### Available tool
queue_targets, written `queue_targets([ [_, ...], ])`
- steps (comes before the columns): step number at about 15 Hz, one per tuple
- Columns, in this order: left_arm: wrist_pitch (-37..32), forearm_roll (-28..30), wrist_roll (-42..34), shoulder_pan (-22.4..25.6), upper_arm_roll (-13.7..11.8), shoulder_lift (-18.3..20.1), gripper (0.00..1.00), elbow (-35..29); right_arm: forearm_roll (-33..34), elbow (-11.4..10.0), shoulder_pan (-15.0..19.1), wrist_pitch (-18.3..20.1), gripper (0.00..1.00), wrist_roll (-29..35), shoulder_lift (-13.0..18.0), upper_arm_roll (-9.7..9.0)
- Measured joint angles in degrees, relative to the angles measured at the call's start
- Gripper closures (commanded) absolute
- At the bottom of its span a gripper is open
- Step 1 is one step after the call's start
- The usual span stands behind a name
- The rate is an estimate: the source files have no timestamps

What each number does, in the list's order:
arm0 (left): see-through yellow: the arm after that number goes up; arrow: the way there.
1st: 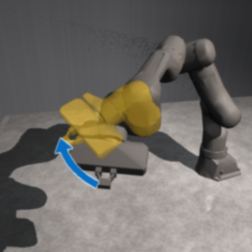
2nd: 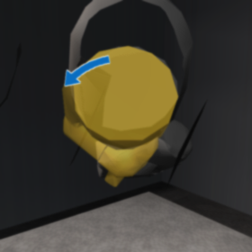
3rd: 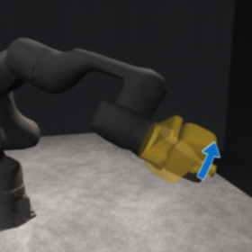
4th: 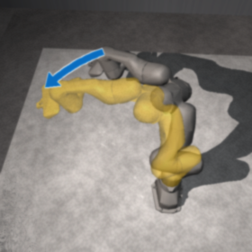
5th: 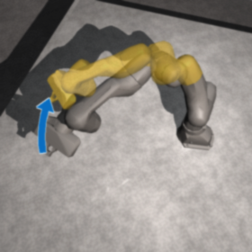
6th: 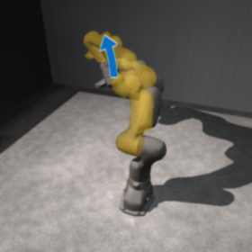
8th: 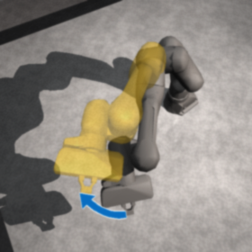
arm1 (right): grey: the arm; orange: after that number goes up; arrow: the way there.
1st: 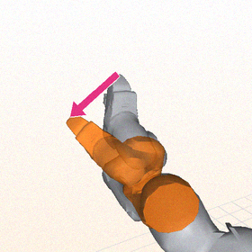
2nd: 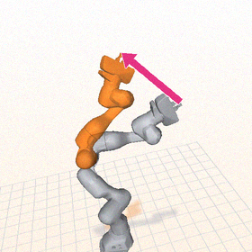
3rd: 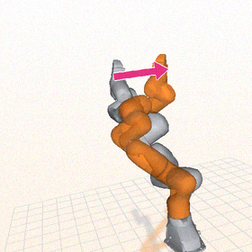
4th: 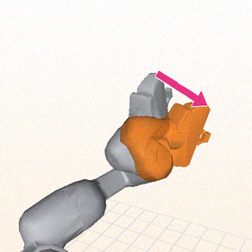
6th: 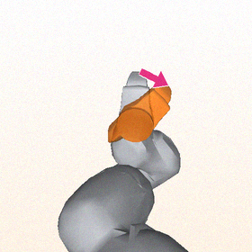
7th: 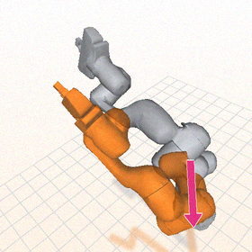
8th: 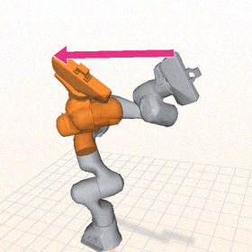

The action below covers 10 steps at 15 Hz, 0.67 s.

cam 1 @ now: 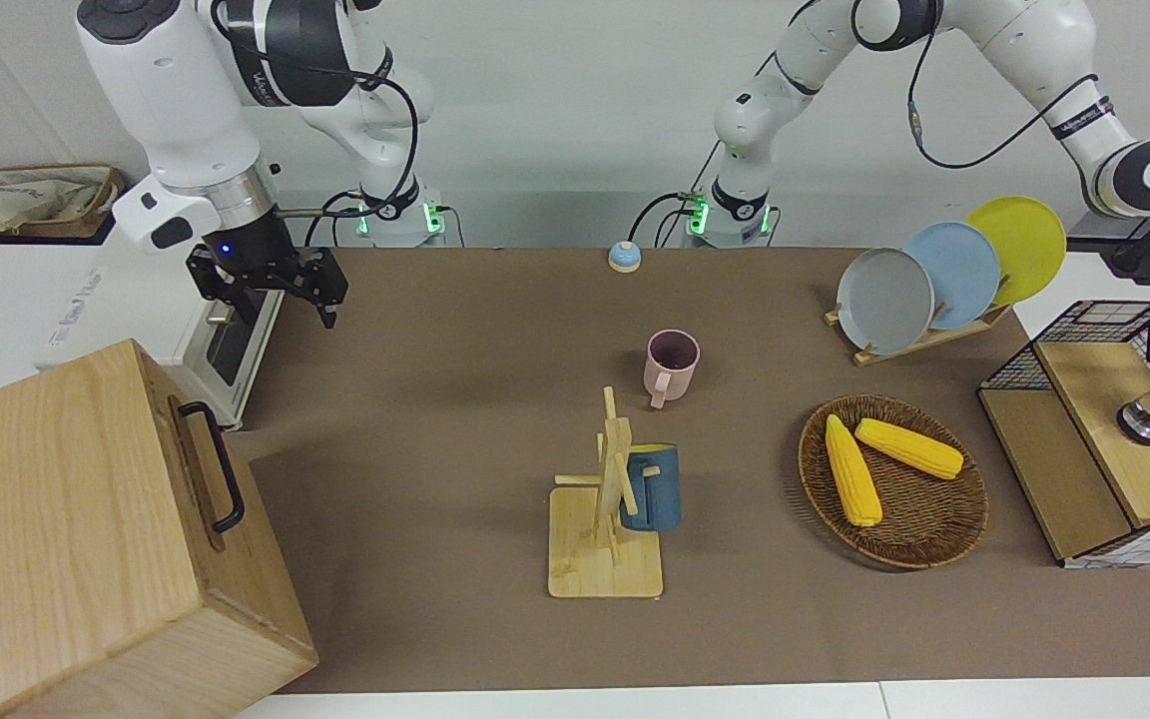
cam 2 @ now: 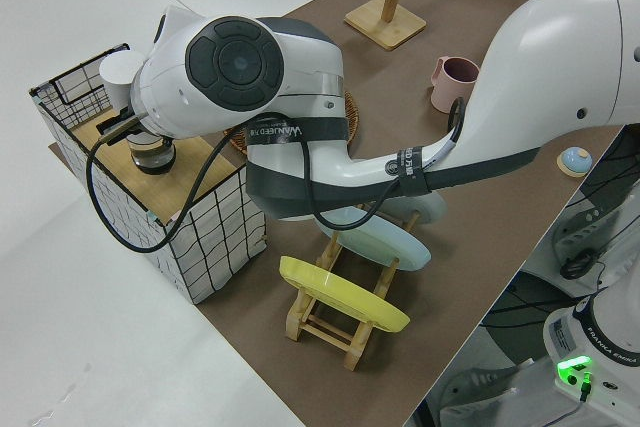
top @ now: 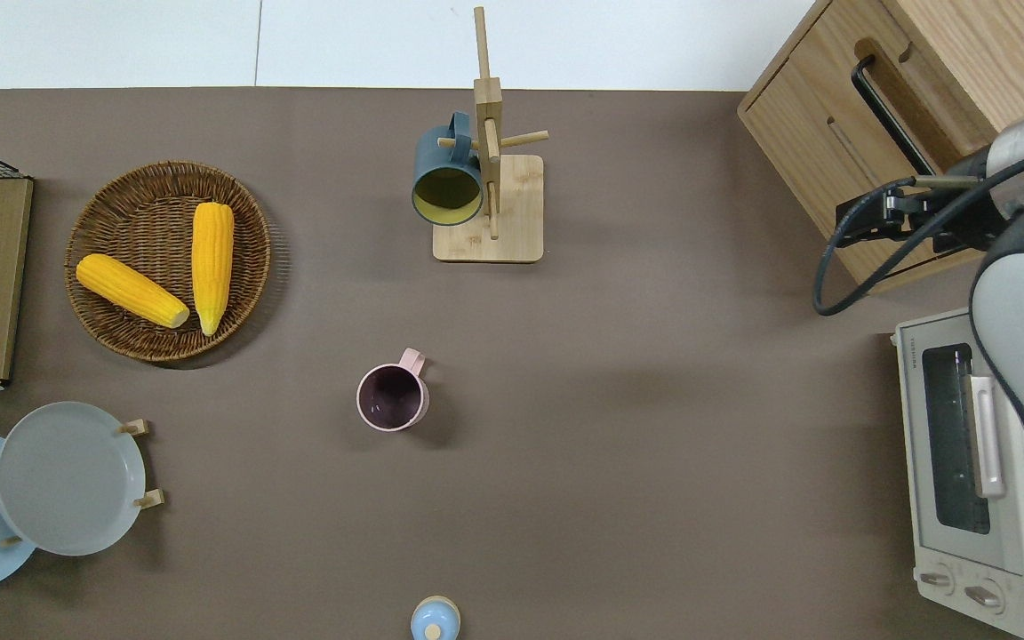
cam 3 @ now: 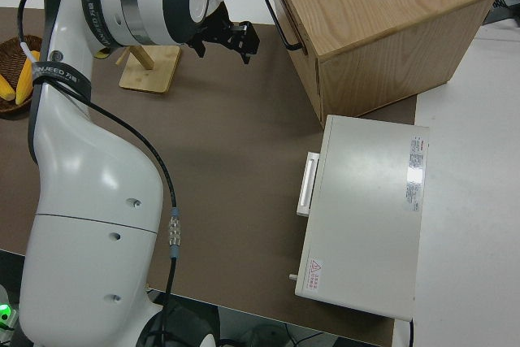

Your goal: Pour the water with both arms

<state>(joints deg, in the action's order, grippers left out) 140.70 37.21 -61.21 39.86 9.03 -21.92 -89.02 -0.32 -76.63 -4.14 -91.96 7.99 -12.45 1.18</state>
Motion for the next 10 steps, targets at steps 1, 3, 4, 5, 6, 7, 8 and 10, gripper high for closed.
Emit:
queue_targets([
  [1, 0.17, 0.11, 0.00, 0.00, 0.02, -0.04, 0.95, -0.01, 0.00, 0.00, 0.00, 0.00, 0.005, 0.00, 0.00, 0.00],
  [3, 0.24, 0.14, 0.00, 0.00, 0.03, -0.05, 0.90, -0.02, 0.00, 0.00, 0.00, 0.00, 0.005, 0.00, 0.00, 0.00],
  [4, 0.25, 0.15, 0.00, 0.00, 0.03, -0.05, 0.85, -0.03, 0.00, 0.00, 0.00, 0.00, 0.005, 0.00, 0.00, 0.00],
  [5, 0.26, 0.16, 0.00, 0.00, 0.04, -0.05, 0.48, -0.03, 0.00, 0.00, 0.00, 0.00, 0.005, 0.00, 0.00, 0.00],
  [6, 0.27, 0.16, 0.00, 0.00, 0.04, -0.05, 0.00, -0.03, 0.00, 0.00, 0.00, 0.00, 0.005, 0.00, 0.00, 0.00],
  [7, 0.28, 0.16, -0.01, 0.00, 0.05, -0.06, 0.00, -0.03, 0.00, 0.00, 0.00, 0.00, 0.005, 0.00, 0.00, 0.00],
  [8, 0.32, 0.16, -0.06, 0.00, 0.08, -0.06, 0.00, -0.04, 0.00, 0.00, 0.00, 0.00, 0.005, 0.00, 0.00, 0.00],
  [10, 0.88, 0.27, -0.07, -0.01, 0.28, -0.05, 0.00, 0.01, 0.00, 0.00, 0.00, 0.00, 0.005, 0.00, 0.00, 0.00],
])
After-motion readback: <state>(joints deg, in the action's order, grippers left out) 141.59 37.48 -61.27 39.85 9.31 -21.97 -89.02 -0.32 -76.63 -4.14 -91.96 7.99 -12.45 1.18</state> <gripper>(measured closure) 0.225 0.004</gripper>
